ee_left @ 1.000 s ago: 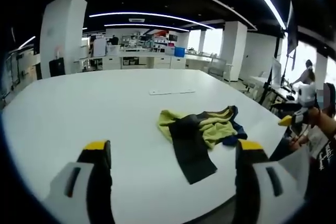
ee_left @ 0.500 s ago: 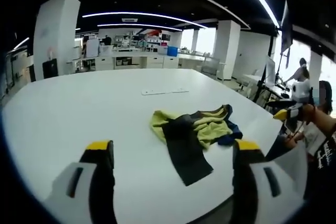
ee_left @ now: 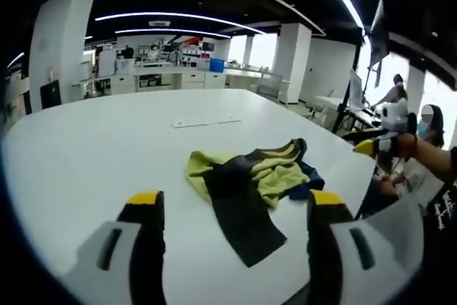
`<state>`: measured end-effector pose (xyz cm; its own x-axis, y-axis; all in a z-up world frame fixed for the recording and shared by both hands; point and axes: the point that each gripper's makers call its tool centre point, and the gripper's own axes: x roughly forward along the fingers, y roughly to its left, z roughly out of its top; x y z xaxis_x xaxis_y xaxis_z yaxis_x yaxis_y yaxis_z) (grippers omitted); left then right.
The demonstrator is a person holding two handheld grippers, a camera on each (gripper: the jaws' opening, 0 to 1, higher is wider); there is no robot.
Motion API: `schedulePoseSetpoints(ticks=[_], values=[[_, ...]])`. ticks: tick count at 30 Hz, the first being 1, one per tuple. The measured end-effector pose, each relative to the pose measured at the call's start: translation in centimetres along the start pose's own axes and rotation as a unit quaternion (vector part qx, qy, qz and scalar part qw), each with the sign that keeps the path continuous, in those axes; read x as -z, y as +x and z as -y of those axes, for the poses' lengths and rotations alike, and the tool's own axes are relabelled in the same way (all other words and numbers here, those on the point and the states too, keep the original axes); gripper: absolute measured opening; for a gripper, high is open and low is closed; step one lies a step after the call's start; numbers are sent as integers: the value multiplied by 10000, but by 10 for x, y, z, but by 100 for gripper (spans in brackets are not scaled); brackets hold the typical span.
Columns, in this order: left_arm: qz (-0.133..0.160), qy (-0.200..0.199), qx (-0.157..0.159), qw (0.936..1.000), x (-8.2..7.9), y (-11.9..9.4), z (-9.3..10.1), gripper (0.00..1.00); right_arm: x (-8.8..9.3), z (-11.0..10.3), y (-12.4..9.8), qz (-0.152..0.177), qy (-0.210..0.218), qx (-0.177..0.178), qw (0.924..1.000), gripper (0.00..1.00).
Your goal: Fold the garment on the visible template until the final outline fits inside the template.
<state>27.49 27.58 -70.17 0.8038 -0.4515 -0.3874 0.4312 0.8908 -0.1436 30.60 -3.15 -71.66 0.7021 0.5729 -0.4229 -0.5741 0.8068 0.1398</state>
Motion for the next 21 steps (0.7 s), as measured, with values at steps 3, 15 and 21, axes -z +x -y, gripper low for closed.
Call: schedulePoseSetpoints(ticks=[3,15,21], values=[[-29,25,54,10000,0,9,-1,73,7,3,11,-167,-210,-131,9996,67],[-237,90,326,9991,7,51,-4,56,21,29,45,-435,-211,-288,9984,52],[-332,81,489,9982,12,71,-9,49,24,46,62,-426,-224,-370,9982,41]])
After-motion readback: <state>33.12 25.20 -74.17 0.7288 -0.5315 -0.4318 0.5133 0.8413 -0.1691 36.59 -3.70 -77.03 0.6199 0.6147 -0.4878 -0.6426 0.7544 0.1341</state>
